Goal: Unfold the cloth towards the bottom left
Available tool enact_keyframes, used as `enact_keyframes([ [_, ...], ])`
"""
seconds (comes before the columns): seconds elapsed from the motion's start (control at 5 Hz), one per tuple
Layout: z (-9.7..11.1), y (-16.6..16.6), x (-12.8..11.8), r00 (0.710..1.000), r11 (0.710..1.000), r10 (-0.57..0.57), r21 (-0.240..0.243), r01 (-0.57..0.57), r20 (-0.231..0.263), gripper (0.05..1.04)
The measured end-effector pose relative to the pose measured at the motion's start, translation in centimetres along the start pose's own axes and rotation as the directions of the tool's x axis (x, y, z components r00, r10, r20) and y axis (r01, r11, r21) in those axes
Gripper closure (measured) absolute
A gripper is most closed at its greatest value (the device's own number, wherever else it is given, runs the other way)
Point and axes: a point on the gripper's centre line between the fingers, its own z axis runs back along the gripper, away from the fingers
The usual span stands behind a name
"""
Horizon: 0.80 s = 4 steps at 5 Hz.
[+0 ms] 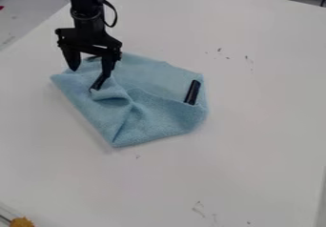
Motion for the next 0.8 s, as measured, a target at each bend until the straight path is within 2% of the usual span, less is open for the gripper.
enact_keyframes([
  [0.2,-0.45,-0.39,0.21,1.0,1.0,-0.002,-0.008,0.002,-0.017,0.089],
  [0.4,-0.88,-1.03,0.1,0.999,1.0,-0.014,-0.012,0.014,-0.032,0.144],
  [0.8,-0.99,-0.94,0.28,0.999,1.0,-0.018,-0.005,0.018,-0.044,0.742],
])
